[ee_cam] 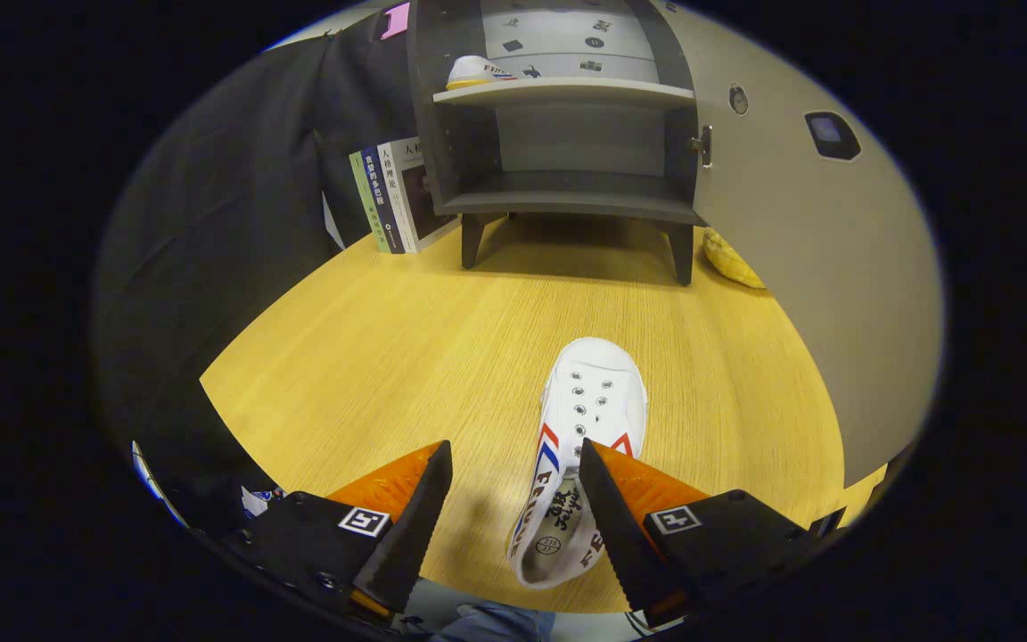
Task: Open the shoe cabinet door, grab the shoes and put them into the shoe cabinet, then close the shoe cabinet door.
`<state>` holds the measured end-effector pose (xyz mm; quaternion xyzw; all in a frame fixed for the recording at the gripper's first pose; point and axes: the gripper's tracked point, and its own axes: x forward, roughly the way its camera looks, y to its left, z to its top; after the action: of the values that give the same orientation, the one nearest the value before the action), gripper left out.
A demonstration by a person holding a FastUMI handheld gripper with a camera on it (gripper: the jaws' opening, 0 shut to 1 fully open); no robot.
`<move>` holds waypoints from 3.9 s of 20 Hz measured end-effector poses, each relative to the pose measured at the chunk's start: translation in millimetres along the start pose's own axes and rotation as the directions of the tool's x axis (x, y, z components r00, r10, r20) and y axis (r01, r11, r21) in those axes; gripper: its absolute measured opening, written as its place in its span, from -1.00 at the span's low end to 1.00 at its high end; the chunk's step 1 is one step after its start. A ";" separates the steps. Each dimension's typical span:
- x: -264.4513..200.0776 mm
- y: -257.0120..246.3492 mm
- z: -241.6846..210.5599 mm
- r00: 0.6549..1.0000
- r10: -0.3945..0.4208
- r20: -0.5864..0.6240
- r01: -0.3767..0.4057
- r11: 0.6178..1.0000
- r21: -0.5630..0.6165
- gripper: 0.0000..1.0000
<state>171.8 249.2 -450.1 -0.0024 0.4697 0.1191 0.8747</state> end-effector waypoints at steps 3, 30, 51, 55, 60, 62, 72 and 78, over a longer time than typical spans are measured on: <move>15.2 -5.5 -5.4 0.998 -0.031 -0.047 0.031 0.999 0.008 0.73; 32.8 -31.0 23.7 1.000 -0.023 -0.013 0.025 0.977 0.211 -0.97; -52.3 -4.8 285.6 0.892 0.029 0.450 -0.144 0.964 0.225 -0.98; -67.7 -4.7 352.0 0.842 0.027 0.538 -0.153 0.970 0.190 -0.98; -76.6 -14.1 427.8 0.792 -0.003 0.610 -0.142 0.971 0.190 -0.98; -72.0 -20.8 457.2 0.779 -0.015 0.626 -0.128 0.975 0.182 -0.98; -9.3 -54.1 547.3 0.785 -0.113 0.609 -0.031 0.975 0.221 -0.98; 52.5 -59.1 549.9 0.828 -0.154 0.539 0.030 0.972 0.232 -0.98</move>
<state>663.6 266.4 -192.4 0.1032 0.2061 0.0210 0.9729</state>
